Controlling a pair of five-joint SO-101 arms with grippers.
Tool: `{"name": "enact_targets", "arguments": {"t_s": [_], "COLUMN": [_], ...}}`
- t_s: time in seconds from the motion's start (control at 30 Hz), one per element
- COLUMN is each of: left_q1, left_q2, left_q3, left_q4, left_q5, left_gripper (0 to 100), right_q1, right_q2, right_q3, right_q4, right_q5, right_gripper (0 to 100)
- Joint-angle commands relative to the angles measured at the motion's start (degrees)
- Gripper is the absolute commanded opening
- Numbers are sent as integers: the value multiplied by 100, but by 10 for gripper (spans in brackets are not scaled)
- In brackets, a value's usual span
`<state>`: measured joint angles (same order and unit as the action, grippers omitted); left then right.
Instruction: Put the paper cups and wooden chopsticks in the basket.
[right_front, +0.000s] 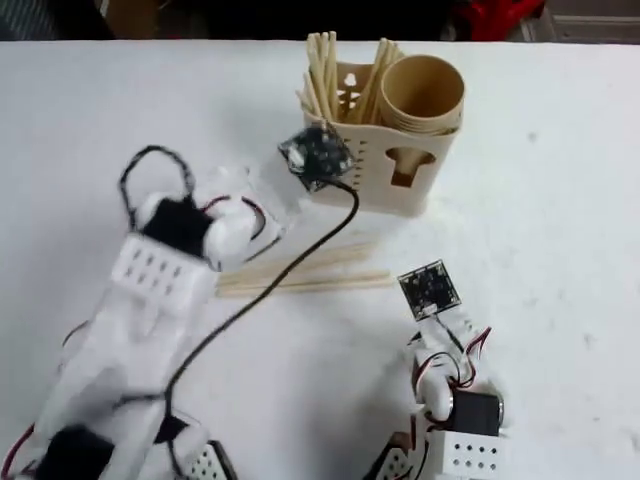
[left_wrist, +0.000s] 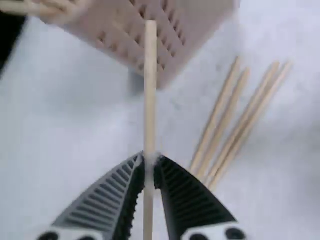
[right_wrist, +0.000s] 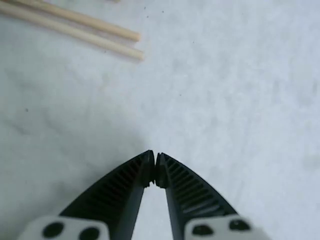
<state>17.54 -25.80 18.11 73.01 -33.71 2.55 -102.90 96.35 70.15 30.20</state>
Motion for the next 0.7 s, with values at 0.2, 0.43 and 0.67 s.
{"name": "enact_targets", "arguments": {"t_s": [0.2, 0.43, 0.67], "left_q1": [558, 541, 514], "left_q2": [101, 1771, 3064], "left_q3": [-2497, -4202, -5776], "left_q4": [-3068, -4255, -3481], "left_q5": [2242, 3130, 3402], "left_gripper": [20, 21, 28], "right_q1": [13, 22, 22], "right_q2": [-40, -40, -40], "right_q3": [44, 44, 44], "right_q4": [13, 13, 13], "right_q5": [70, 70, 70], "right_gripper": [21, 20, 20]}}
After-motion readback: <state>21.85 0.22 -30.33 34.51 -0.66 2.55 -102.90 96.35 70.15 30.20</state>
